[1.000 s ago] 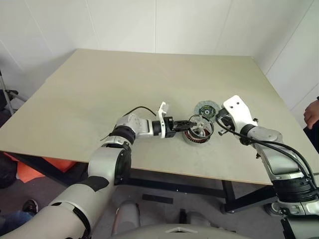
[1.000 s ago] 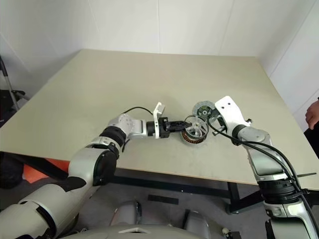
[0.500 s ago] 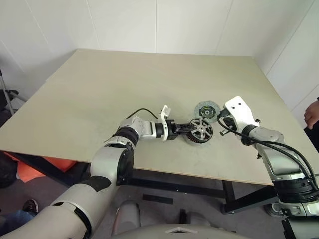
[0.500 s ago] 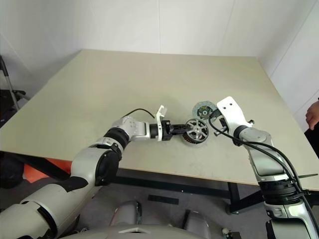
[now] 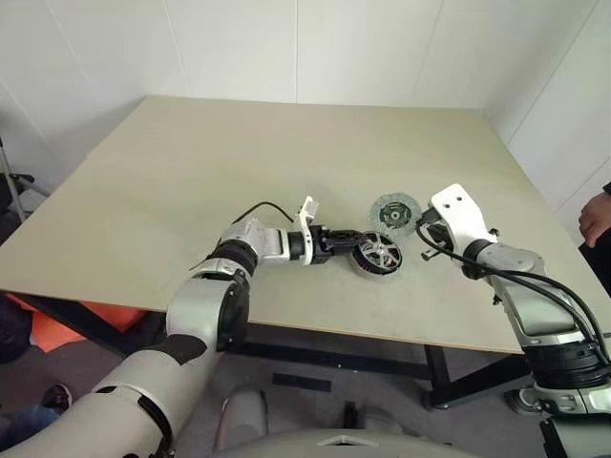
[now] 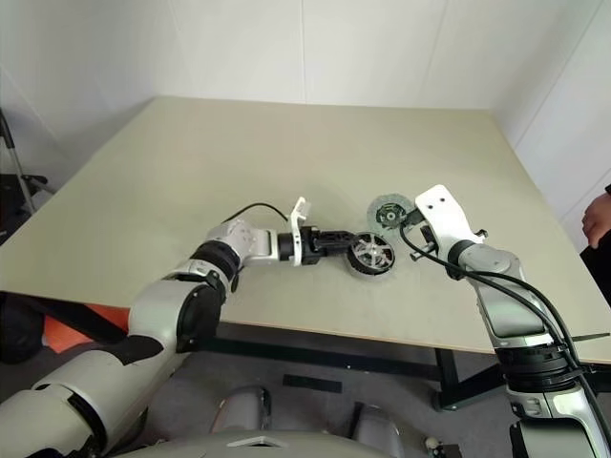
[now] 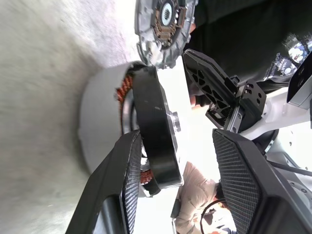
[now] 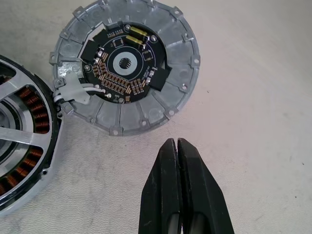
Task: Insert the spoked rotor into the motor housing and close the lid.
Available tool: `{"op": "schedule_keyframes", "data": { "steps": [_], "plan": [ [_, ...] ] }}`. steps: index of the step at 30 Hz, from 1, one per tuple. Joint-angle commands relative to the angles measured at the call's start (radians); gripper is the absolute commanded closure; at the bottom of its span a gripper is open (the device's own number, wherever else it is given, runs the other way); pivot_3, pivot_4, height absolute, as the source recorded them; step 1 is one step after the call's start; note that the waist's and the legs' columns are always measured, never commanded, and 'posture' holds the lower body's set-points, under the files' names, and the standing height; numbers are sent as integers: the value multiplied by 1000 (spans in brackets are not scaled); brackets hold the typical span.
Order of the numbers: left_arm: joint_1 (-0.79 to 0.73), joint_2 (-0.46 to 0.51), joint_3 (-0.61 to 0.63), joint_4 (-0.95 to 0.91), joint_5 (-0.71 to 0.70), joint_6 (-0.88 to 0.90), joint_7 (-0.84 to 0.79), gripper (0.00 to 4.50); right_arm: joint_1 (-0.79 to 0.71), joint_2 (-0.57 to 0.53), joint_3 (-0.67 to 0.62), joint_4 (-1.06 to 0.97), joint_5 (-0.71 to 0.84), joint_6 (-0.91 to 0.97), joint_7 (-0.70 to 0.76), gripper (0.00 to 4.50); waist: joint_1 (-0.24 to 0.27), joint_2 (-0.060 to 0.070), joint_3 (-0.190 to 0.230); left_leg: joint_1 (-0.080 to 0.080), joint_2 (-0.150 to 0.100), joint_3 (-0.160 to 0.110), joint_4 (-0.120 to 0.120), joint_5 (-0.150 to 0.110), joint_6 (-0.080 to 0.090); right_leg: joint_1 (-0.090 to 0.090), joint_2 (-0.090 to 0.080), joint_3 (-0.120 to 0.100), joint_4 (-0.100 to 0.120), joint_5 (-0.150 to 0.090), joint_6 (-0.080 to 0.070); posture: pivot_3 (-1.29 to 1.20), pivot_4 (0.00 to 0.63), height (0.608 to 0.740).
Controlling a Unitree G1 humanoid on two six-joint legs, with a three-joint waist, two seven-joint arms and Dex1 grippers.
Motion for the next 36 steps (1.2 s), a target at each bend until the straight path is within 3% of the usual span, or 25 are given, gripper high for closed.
{"op": "schedule_keyframes", "data": {
  "steps": [1, 9, 17, 26, 31, 36],
  "plan": [
    [-15, 33, -13, -65, 7, -19, -43, 2091, -13, -23, -14, -75, 6, -27, 30, 4500, 0, 0, 0, -1, 0, 0, 0, 0, 0, -1, 0, 0, 0, 0, 0, 0, 0, 740],
    [12, 74, -47, -156, 33, -94, -68, 2091, 1, -20, 6, -165, 54, -52, 137, 4500, 1, 0, 0, -1, 0, 0, 0, 0, 0, -1, 0, 0, 0, 0, 0, 0, 0, 740],
    [63, 110, -46, -243, 62, -248, 3, 2091, 10, 8, 45, -155, 52, -70, 149, 4500, 0, 0, 0, -1, 0, 0, 0, 0, 0, -1, 0, 0, 0, 0, 0, 0, 0, 740],
    [79, 128, -10, -242, 45, -298, 73, 2091, 64, 135, 150, 96, 13, -149, 127, 4500, -4, -2, -1, 0, 0, 0, 0, 0, 0, -1, 0, 0, 0, 0, 0, 0, 0, 740],
    [79, 135, 0, -231, 44, -311, 88, 2091, 25, 114, 103, 116, 17, -198, 124, 4500, -15, -4, -1, 14, 1, 0, -1, 0, 0, 14, 1, 0, -1, -5, 7, 0, 0, 740],
    [83, 134, 0, -221, 53, -325, 95, 2091, -1, 81, 83, 27, 18, -191, 130, 4500, -15, -4, 0, 12, 0, 0, -2, 0, 0, 14, 1, 0, -4, -5, 8, 0, 0, 740]
  ]
}}
